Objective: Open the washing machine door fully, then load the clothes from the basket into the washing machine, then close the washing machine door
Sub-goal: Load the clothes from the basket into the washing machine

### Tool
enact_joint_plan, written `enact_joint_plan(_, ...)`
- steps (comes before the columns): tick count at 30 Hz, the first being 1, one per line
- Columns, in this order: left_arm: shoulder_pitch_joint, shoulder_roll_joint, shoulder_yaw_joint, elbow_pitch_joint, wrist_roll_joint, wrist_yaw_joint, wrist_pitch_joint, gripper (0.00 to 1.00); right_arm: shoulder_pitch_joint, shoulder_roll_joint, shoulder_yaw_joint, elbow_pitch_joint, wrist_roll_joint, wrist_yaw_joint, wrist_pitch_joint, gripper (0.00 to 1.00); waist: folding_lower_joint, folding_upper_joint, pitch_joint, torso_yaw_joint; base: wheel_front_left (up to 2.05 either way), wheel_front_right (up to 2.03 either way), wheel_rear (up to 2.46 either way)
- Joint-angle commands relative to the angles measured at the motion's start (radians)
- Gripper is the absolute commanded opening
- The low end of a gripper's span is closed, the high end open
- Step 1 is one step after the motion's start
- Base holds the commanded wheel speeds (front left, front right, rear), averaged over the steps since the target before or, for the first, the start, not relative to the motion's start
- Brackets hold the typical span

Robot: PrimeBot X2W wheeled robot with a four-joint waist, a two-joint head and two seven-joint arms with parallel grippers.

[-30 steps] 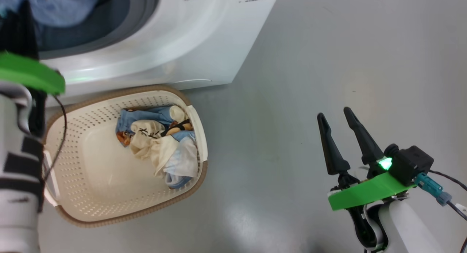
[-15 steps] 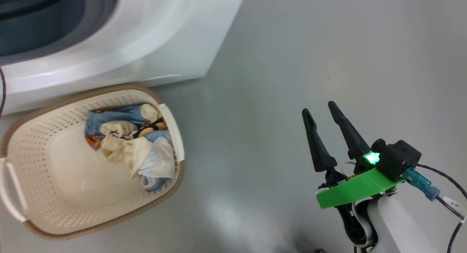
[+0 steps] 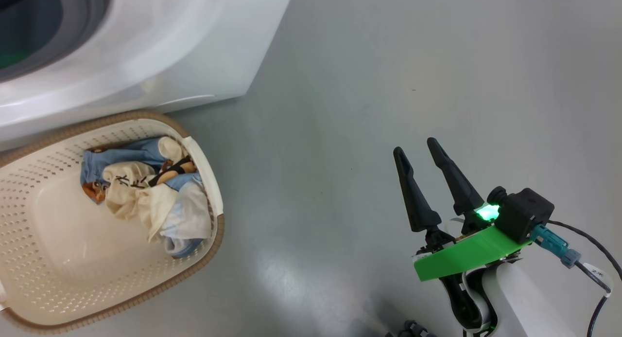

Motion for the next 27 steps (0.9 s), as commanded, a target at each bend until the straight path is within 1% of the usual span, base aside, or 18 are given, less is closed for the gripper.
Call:
enact_joint_plan(1,-0.022,0.051,0.002,-0.011,0.013,-0.002,0.006,0.0,0.004,-0.004,0.016,-0.021,0.008,0.005,-0.008,1.0,0.0,0.0,-0.003,0.001,0.0,0.0,0.0)
enact_joint_plan(2,-0.023,0.05,0.001,-0.007,0.01,-0.003,0.01,0.07,0.003,-0.004,0.017,-0.021,0.009,0.005,-0.008,1.0,0.0,0.0,-0.005,0.003,0.0,0.0,0.0)
enact_joint_plan(3,-0.022,0.047,0.001,-0.003,0.006,-0.004,0.016,0.23,0.002,-0.004,0.017,-0.02,0.01,0.005,-0.008,1.0,0.0,0.0,-0.009,0.004,0.0,0.0,0.0)
enact_joint_plan(4,-0.021,0.045,-0.001,0.0,0.005,-0.005,0.02,0.41,0.002,-0.004,0.017,-0.02,0.011,0.005,-0.008,1.0,0.0,0.0,-0.012,0.006,0.0,0.0,0.0)
enact_joint_plan(5,-0.018,0.043,0.0,0.002,0.002,-0.006,0.02,0.9,0.001,-0.004,0.018,-0.019,0.011,0.005,-0.008,1.0,0.0,0.0,-0.017,0.009,0.0,0.0,0.0)
enact_joint_plan(6,-0.015,0.04,0.001,0.004,-0.002,-0.006,0.018,1.0,0.002,-0.004,0.018,-0.018,0.01,0.005,-0.008,1.0,0.0,0.0,-0.022,0.011,0.0,0.0,0.0)
enact_joint_plan(14,0.037,0.013,0.028,0.012,-0.056,-0.016,-0.041,1.0,0.006,-0.004,0.008,-0.006,-0.01,0.005,-0.008,1.0,0.0,0.0,-0.074,0.038,0.0,0.0,0.0)
enact_joint_plan(19,0.087,-0.014,0.067,-0.01,-0.11,-0.025,-0.069,1.0,0.014,-0.01,-0.006,0.0,-0.021,0.005,-0.008,1.0,0.0,0.0,-0.111,0.059,0.0,0.0,0.0)
enact_joint_plan(21,0.115,-0.023,0.082,-0.048,-0.125,-0.027,-0.072,1.0,0.018,-0.018,-0.01,0.001,-0.023,0.005,-0.008,1.0,0.0,0.0,-0.127,0.07,0.0,0.0,0.0)
enact_joint_plan(27,0.255,-0.05,0.159,-0.259,-0.14,-0.027,-0.072,1.0,0.025,-0.04,-0.022,0.004,-0.026,0.005,-0.008,1.0,0.0,0.0,-0.174,0.101,0.0,0.0,0.0)
